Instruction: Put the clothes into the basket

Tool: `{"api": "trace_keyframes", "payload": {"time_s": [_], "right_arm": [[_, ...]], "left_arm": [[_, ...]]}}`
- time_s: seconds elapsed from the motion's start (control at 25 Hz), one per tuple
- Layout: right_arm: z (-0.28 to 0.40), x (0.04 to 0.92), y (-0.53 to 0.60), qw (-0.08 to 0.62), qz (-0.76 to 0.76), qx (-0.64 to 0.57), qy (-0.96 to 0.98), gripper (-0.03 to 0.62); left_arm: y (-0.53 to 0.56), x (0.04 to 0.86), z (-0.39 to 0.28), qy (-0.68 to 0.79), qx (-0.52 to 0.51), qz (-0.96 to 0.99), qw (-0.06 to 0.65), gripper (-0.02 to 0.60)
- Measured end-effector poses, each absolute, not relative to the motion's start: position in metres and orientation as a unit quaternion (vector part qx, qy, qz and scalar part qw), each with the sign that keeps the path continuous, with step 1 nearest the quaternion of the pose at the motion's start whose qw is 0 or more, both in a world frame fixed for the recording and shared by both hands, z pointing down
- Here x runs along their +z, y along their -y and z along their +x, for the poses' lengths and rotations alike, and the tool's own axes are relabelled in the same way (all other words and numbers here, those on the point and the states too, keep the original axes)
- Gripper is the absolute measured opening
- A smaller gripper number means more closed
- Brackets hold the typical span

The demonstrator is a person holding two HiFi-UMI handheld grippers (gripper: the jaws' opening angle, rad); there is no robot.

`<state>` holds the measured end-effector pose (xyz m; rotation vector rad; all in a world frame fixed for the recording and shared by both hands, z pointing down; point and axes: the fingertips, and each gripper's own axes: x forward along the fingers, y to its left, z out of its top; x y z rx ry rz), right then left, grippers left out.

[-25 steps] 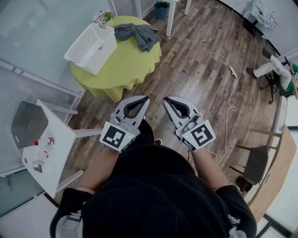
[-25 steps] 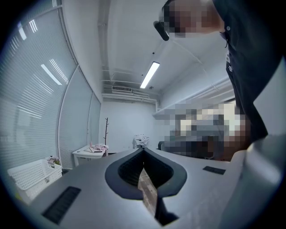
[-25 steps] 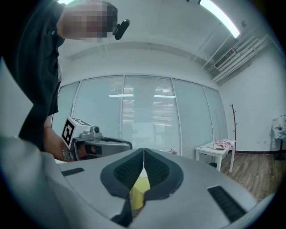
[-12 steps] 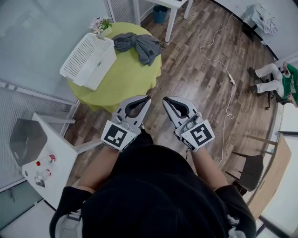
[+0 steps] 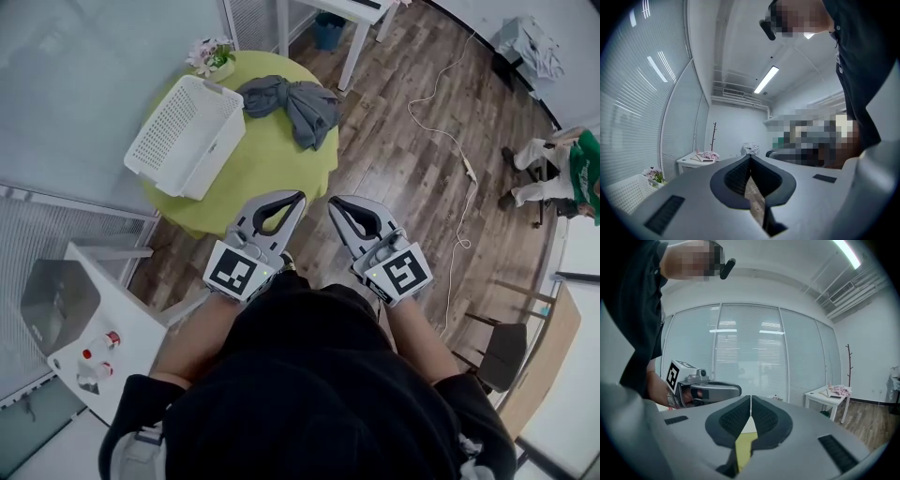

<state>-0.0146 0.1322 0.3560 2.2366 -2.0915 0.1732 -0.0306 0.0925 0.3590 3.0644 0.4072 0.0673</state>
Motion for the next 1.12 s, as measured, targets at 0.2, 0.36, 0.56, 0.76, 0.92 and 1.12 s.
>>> {"api": "trace_keyframes", "payload": {"time_s": [0.2, 0.36, 0.56, 0.76, 0.92, 1.12], "right_arm": [[-0.007, 0.358, -0.11, 0.046, 0.73, 0.059, 0.679, 0.026], [0.001, 0.359, -0.102, 0.046, 0.73, 0.06, 0.679, 0.026], [0.014, 0.365, -0.087, 0.04, 0.723, 0.063, 0.687, 0.026], [0.038, 0.369, -0.072, 0.042, 0.711, 0.059, 0.699, 0.026], [0.065, 0.374, -0.053, 0.043, 0.695, 0.059, 0.715, 0.026], [0.104, 0.387, -0.029, 0.045, 0.669, 0.075, 0.738, 0.027]], "left_arm": [[-0.068, 0.363, -0.023, -0.133, 0.027, 0.99, 0.021, 0.005], [-0.06, 0.364, -0.018, -0.134, 0.026, 0.99, 0.02, 0.005], [-0.046, 0.364, -0.005, -0.116, 0.023, 0.993, 0.028, 0.005], [-0.032, 0.364, 0.014, -0.105, 0.027, 0.994, 0.016, 0.005], [-0.016, 0.364, 0.036, -0.076, 0.021, 0.997, 0.022, 0.005], [0.004, 0.381, 0.069, -0.048, 0.045, 0.998, 0.015, 0.005]]}}
